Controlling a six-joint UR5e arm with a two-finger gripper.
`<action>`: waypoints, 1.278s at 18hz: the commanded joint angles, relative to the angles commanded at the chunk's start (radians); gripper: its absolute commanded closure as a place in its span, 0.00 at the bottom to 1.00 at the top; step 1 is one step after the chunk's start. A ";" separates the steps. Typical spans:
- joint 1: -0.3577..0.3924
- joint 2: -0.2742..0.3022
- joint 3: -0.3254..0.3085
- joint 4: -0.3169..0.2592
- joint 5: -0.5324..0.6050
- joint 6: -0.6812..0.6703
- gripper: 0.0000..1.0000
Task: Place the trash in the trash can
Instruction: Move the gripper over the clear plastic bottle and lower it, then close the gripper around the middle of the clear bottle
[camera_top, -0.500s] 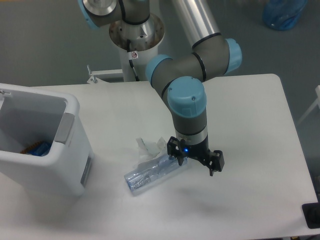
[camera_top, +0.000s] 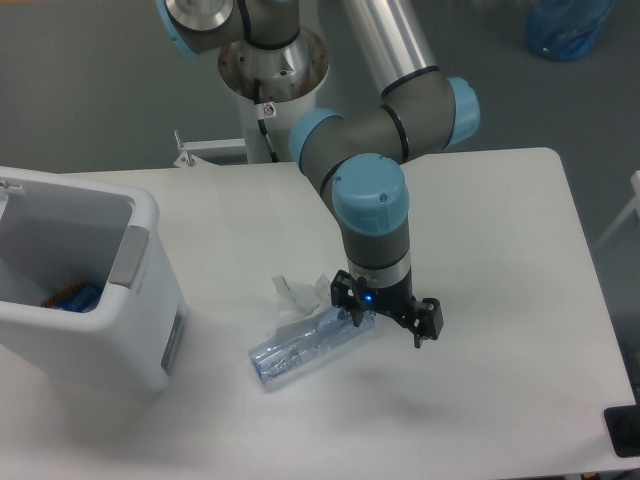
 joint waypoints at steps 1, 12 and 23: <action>-0.002 -0.003 -0.012 0.000 0.000 -0.003 0.00; -0.089 0.006 -0.048 0.002 -0.023 -0.009 0.00; -0.132 -0.017 -0.114 0.000 -0.017 -0.011 0.00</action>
